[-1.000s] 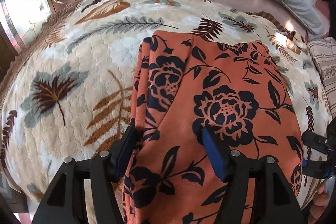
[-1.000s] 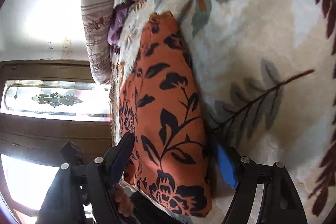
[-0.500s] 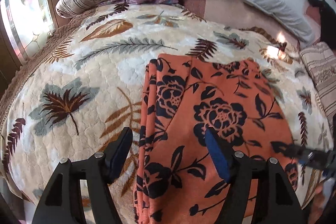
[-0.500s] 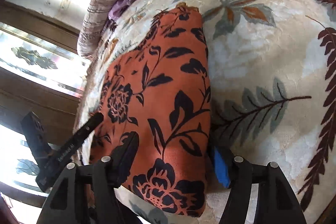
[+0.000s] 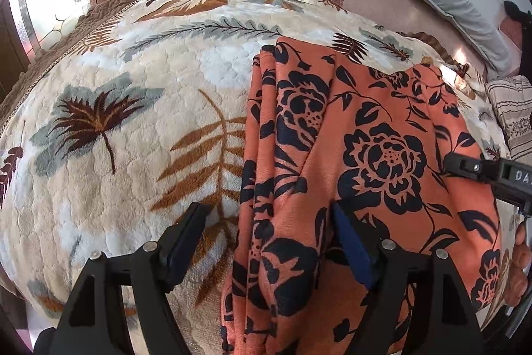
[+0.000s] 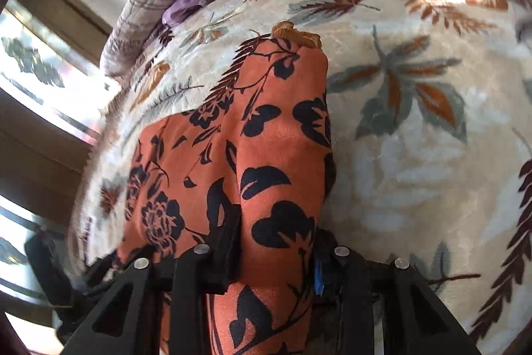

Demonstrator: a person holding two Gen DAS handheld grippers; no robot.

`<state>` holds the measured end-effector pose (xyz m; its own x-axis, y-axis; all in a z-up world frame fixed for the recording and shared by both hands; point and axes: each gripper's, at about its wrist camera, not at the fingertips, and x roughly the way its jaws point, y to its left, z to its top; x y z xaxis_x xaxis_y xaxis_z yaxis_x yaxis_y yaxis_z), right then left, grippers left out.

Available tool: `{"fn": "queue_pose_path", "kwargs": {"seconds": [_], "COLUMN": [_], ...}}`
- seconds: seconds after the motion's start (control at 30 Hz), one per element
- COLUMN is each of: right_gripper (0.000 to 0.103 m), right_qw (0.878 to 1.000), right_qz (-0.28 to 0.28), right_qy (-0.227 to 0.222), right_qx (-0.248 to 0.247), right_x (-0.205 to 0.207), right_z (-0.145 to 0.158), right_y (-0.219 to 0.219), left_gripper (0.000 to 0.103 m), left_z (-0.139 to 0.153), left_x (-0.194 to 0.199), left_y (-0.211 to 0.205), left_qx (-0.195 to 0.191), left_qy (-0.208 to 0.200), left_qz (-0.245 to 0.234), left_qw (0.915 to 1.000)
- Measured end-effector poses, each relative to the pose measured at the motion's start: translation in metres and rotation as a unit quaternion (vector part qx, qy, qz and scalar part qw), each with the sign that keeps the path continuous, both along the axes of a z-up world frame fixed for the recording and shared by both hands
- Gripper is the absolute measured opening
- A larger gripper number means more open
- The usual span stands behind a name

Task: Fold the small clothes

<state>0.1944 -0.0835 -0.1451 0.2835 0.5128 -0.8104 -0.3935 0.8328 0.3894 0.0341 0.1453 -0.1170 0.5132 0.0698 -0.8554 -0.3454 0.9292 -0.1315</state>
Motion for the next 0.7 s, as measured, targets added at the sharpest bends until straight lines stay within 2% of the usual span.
{"fn": "queue_pose_path", "kwargs": {"seconds": [0.03, 0.13, 0.2, 0.27, 0.33, 0.37, 0.4, 0.43, 0.47, 0.5, 0.53, 0.6, 0.63, 0.7], "right_gripper": [0.036, 0.044, 0.057, 0.057, 0.057, 0.057, 0.058, 0.059, 0.066, 0.071, 0.071, 0.071, 0.071, 0.071], "right_qw": [1.000, 0.999, 0.998, 0.997, 0.995, 0.993, 0.990, 0.987, 0.984, 0.981, 0.980, 0.984, 0.981, 0.981], "right_qz": [-0.002, -0.026, -0.037, -0.043, -0.049, -0.047, -0.042, -0.034, -0.020, -0.003, 0.010, 0.011, 0.012, 0.010], "right_qy": [0.003, 0.025, 0.034, 0.023, 0.006, 0.002, 0.001, 0.004, 0.012, 0.027, 0.043, 0.092, 0.115, 0.090], "right_qx": [-0.015, 0.033, 0.048, 0.062, 0.084, 0.111, 0.135, 0.157, 0.176, 0.190, 0.192, 0.152, 0.157, 0.172], "right_x": [0.002, 0.006, 0.005, -0.004, -0.020, -0.030, -0.040, -0.049, -0.057, -0.059, -0.064, -0.060, -0.060, -0.065], "right_z": [-0.009, -0.018, -0.012, 0.001, 0.020, 0.028, 0.036, 0.042, 0.043, 0.038, 0.028, -0.010, -0.027, -0.023], "right_y": [0.003, -0.012, -0.023, -0.033, -0.046, -0.053, -0.053, -0.053, -0.050, -0.035, -0.029, -0.014, -0.012, -0.016], "left_gripper": [0.081, 0.079, 0.078, 0.078, 0.076, 0.065, 0.065, 0.065, 0.065, 0.065, 0.065, 0.065, 0.064, 0.064], "left_z": [0.001, 0.020, 0.040, 0.046, 0.025, 0.005, -0.006, -0.006, -0.004, -0.002, -0.002, -0.001, 0.001, 0.015], "left_x": [0.000, -0.003, -0.017, -0.034, -0.045, -0.047, -0.054, -0.059, -0.059, -0.058, -0.057, -0.057, -0.057, -0.059], "left_y": [0.000, 0.003, 0.004, 0.007, 0.011, 0.013, 0.015, 0.015, 0.011, 0.008, 0.007, 0.009, 0.010, 0.013], "left_qx": [0.000, 0.000, -0.007, -0.029, -0.049, -0.062, -0.079, -0.076, -0.063, -0.052, -0.050, -0.061, -0.064, -0.066], "left_qy": [0.003, 0.005, -0.023, -0.036, 0.006, 0.034, 0.027, 0.008, 0.009, 0.011, 0.014, 0.017, 0.021, 0.009], "left_qz": [-0.001, 0.005, 0.006, 0.007, 0.021, 0.023, 0.024, 0.022, 0.015, 0.012, 0.012, 0.014, 0.013, 0.015], "left_qw": [1.0000, 1.0000, 0.9997, 0.9989, 0.9986, 0.9972, 0.9962, 0.9969, 0.9979, 0.9985, 0.9986, 0.9979, 0.9976, 0.9976]}}
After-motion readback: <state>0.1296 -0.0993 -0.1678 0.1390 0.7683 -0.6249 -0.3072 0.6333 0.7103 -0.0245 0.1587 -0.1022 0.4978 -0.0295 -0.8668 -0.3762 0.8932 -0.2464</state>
